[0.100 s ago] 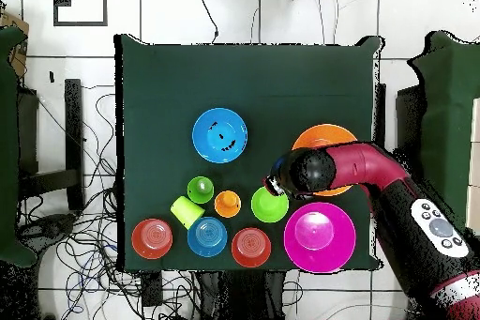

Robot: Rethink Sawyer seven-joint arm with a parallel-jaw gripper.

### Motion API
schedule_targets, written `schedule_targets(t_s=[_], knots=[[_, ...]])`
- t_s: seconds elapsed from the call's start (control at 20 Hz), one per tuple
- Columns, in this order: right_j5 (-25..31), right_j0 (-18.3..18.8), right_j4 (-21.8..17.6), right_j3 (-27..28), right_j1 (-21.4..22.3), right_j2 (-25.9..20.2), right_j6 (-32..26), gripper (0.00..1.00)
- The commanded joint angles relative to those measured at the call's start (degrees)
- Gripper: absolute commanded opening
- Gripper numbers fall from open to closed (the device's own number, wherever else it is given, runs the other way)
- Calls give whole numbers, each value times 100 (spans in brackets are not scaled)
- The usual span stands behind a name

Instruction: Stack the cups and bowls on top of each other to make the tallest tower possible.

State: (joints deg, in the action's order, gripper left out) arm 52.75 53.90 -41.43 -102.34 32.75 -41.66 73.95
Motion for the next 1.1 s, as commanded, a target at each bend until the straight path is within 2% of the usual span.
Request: schedule_targets(t_s=[0.05, 0.25, 0.4, 0.5, 0.55, 0.6, 0.65, 0.75, 0.8, 0.9, 1.0, 1.1], knots=[[-136, -265, 29, -353, 87, 477, 510, 100], [-207, -366, 104, -435, 179, 524, 682, 100], [-245, -723, 347, -940, 763, 436, 1078, 100], [-406, -970, 162, -1076, 1009, 267, 873, 100], [-325, -1017, 133, -1082, 1029, 203, 670, 100], [-523, -958, 90, -1152, 920, -8, 371, 100], [-486, -983, 38, -1133, 870, -40, 166, 100], [-246, -1023, -144, -1054, 736, -208, -598, 100], [208, -1068, -325, -939, 610, -335, -1432, 100], [425, -1140, -743, -771, 545, -580, -2540, 100], [601, -1111, -830, -696, 465, -845, -3307, 100], [678, -1050, -830, -689, 441, -940, -3487, 100]])
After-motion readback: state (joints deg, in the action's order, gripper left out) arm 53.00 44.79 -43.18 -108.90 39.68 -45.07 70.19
